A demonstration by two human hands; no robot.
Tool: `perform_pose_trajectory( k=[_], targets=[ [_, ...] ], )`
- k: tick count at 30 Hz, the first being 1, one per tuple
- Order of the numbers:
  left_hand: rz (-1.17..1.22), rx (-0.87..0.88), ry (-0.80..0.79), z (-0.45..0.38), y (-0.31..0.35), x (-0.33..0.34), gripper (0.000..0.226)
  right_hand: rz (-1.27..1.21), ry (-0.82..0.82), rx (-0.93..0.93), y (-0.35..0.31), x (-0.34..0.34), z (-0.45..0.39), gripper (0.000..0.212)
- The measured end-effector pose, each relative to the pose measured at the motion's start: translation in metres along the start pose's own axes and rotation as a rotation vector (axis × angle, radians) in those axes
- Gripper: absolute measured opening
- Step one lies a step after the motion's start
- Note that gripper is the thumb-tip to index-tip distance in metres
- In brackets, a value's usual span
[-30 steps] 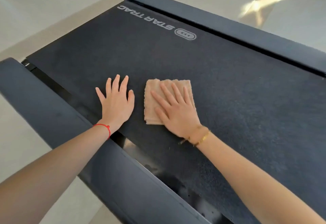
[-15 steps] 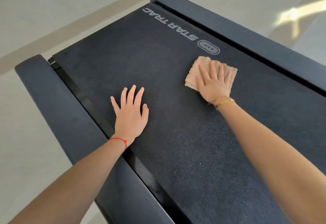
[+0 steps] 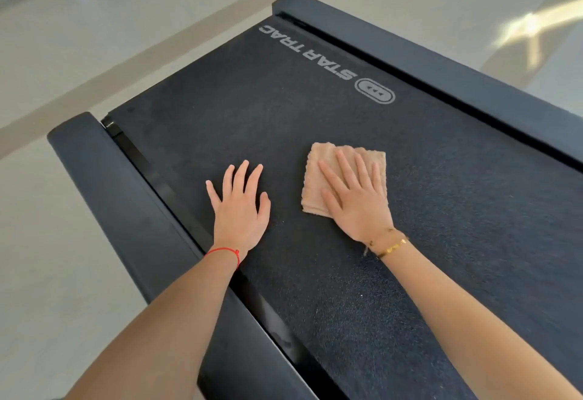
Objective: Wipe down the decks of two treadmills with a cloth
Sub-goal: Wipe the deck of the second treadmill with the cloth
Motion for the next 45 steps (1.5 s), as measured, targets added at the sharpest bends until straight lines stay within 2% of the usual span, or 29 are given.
perform_pose_trajectory(
  k=[5,8,16,24,39,45],
  targets=[
    [0.007,0.006,-0.015,0.000,0.000,0.002,0.055,-0.058,0.018,0.302,0.067,-0.003,-0.001,0.055],
    [0.013,0.015,-0.021,0.001,0.000,0.003,0.056,-0.057,0.026,0.432,0.064,-0.002,-0.006,0.056],
    [-0.007,0.118,-0.073,0.000,0.000,0.004,0.058,-0.023,0.013,0.252,-0.041,0.010,0.047,0.057],
    [-0.105,0.511,-0.223,-0.017,-0.033,-0.004,0.057,0.012,-0.007,0.267,-0.108,0.022,0.102,0.058],
    [-0.082,0.637,-0.270,-0.025,-0.060,-0.010,0.057,-0.005,-0.012,0.407,-0.117,0.018,0.098,0.060],
    [-0.072,0.639,-0.240,-0.043,-0.066,-0.012,0.056,-0.036,0.000,0.428,-0.101,0.016,0.050,0.060]
  ],
)
Point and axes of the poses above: each hand's wrist, its own z-axis away from the middle knuckle, its own x-axis out of the palm, y = z × x, the point moved 10 cm from there along -z, towards the middle knuckle, and after that the axes turned 4 degrees about x, right-handed, at the moved point
